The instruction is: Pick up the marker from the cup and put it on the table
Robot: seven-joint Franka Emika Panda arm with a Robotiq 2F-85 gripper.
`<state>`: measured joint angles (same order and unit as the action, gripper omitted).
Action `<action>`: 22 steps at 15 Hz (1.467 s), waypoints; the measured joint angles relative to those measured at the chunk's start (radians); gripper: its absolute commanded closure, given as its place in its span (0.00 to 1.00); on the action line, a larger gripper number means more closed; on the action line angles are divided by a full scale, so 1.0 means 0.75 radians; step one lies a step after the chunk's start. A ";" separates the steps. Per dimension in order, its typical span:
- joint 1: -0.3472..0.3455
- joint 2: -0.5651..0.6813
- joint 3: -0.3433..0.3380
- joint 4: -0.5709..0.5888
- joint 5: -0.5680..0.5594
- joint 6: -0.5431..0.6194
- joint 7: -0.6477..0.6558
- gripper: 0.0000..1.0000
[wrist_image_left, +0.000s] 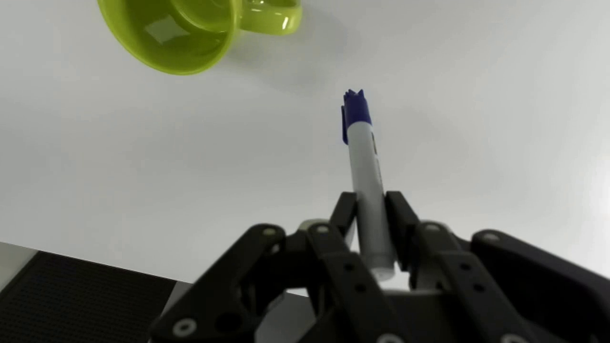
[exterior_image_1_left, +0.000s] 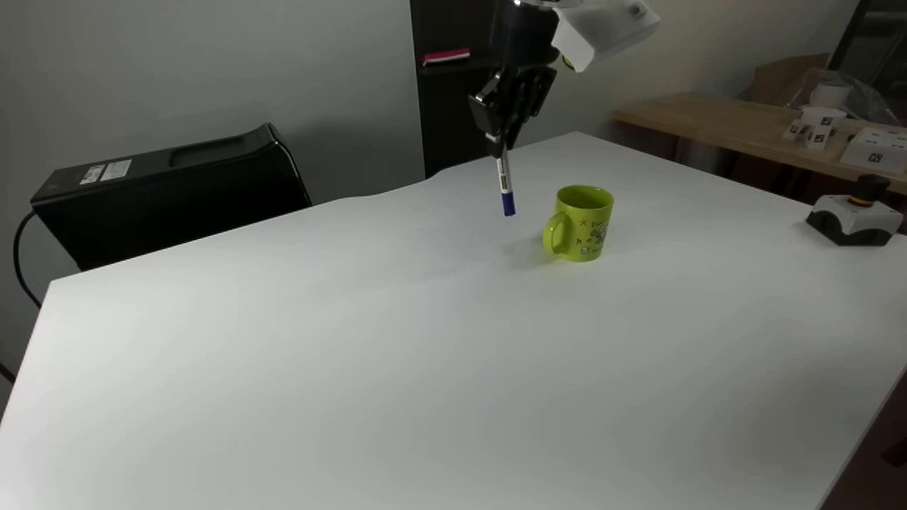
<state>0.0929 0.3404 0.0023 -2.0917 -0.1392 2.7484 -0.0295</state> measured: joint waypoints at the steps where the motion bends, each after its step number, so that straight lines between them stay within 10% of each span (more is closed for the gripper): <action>1: 0.001 0.004 0.022 -0.001 0.005 -0.010 -0.013 0.95; 22: -0.040 0.209 0.171 0.141 0.188 -0.373 -0.245 0.95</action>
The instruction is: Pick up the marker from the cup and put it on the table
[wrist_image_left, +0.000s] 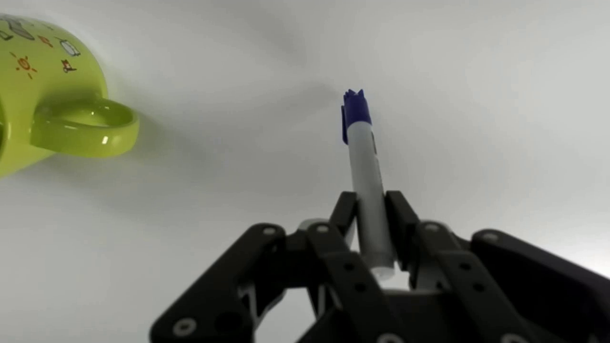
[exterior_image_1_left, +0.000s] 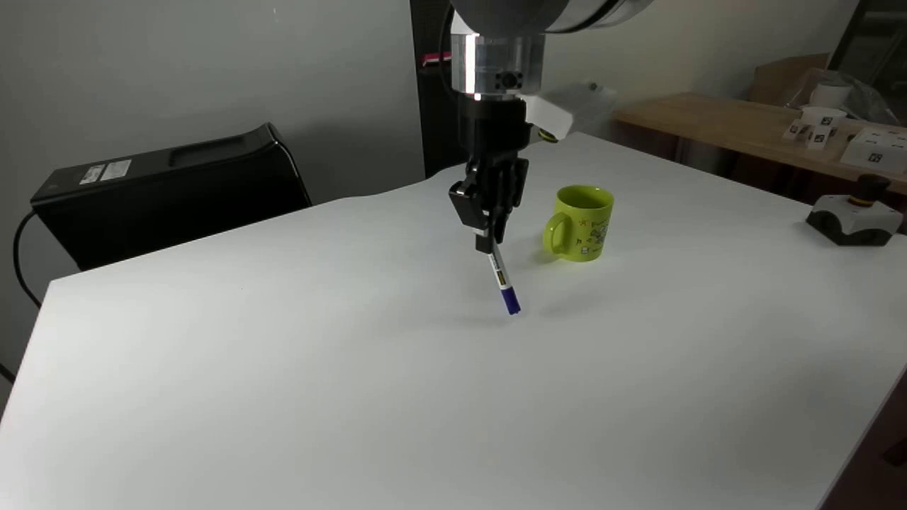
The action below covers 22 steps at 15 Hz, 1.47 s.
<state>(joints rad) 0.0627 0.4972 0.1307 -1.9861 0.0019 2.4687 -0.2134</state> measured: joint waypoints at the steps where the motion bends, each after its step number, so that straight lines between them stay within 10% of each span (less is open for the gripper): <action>1: -0.001 0.014 -0.001 0.014 0.000 -0.008 0.000 0.95; 14: -0.005 0.166 -0.008 0.221 0.001 -0.189 0.002 0.95; 15: -0.003 0.177 -0.012 0.232 -0.002 -0.191 0.003 0.53; 22: 0.005 0.224 -0.035 0.282 -0.028 -0.187 0.005 0.12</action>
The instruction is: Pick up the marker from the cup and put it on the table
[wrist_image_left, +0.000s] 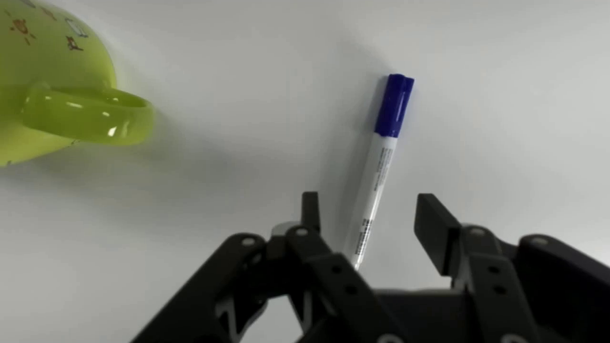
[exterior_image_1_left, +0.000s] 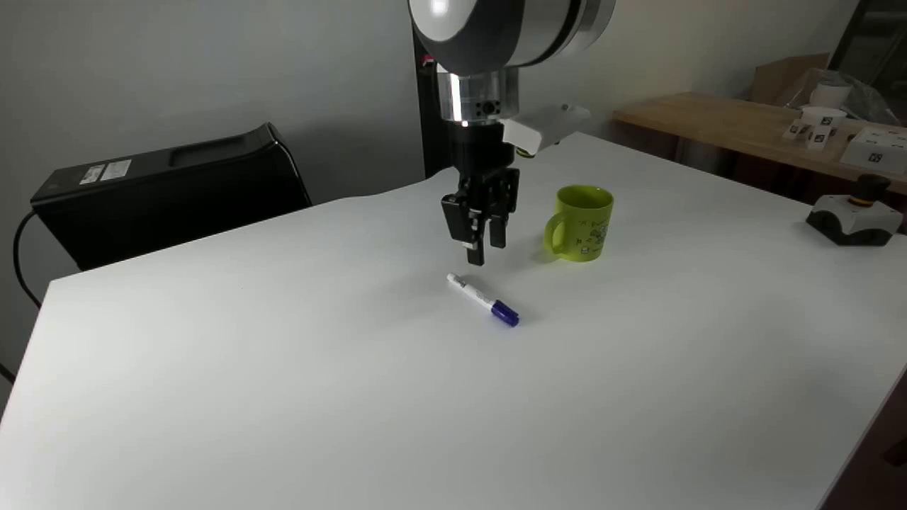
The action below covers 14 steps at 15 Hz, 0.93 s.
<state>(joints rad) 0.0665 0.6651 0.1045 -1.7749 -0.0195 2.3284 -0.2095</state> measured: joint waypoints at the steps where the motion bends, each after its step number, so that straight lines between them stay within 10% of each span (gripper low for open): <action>1: 0.000 0.001 -0.002 0.003 -0.003 0.001 0.000 0.06; 14: -0.023 -0.231 -0.061 -0.192 -0.074 0.378 0.003 0.00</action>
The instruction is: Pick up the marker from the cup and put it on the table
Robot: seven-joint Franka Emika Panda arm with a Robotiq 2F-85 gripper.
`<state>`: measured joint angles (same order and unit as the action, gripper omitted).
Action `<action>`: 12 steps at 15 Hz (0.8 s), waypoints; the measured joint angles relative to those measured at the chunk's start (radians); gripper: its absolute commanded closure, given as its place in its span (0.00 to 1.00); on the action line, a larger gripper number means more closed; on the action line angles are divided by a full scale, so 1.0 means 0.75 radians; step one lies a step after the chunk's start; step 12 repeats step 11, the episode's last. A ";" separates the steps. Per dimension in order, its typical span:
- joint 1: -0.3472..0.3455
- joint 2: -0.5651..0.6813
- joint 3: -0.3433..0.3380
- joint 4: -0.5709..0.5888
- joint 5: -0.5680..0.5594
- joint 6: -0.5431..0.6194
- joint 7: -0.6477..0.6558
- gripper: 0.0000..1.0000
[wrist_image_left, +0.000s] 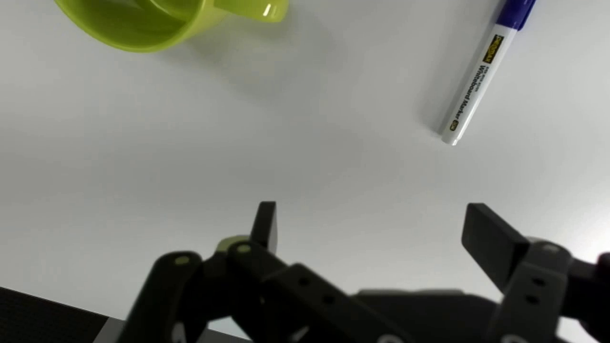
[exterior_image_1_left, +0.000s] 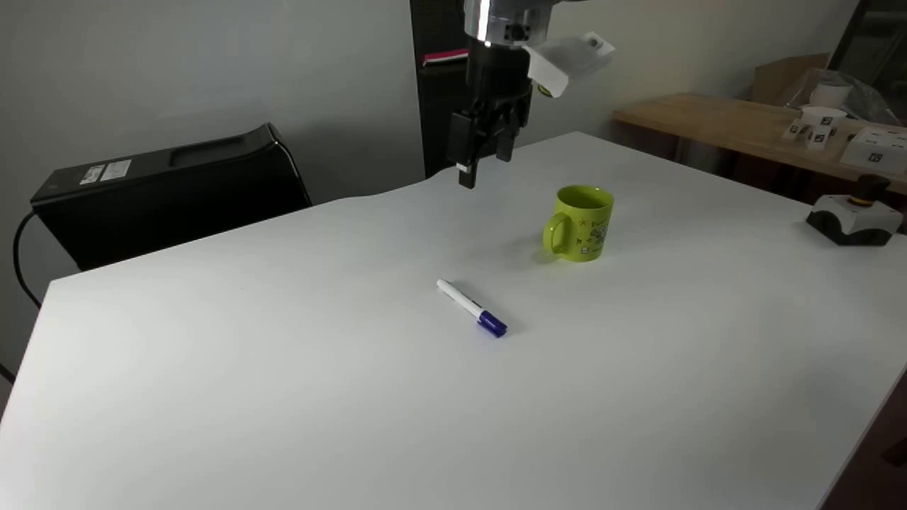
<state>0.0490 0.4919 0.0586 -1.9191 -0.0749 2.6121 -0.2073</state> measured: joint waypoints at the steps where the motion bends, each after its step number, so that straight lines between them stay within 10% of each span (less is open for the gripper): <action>1: -0.006 -0.026 -0.003 -0.030 0.000 0.010 0.000 0.00; 12: -0.068 -0.201 -0.005 -0.218 0.021 0.031 -0.011 0.00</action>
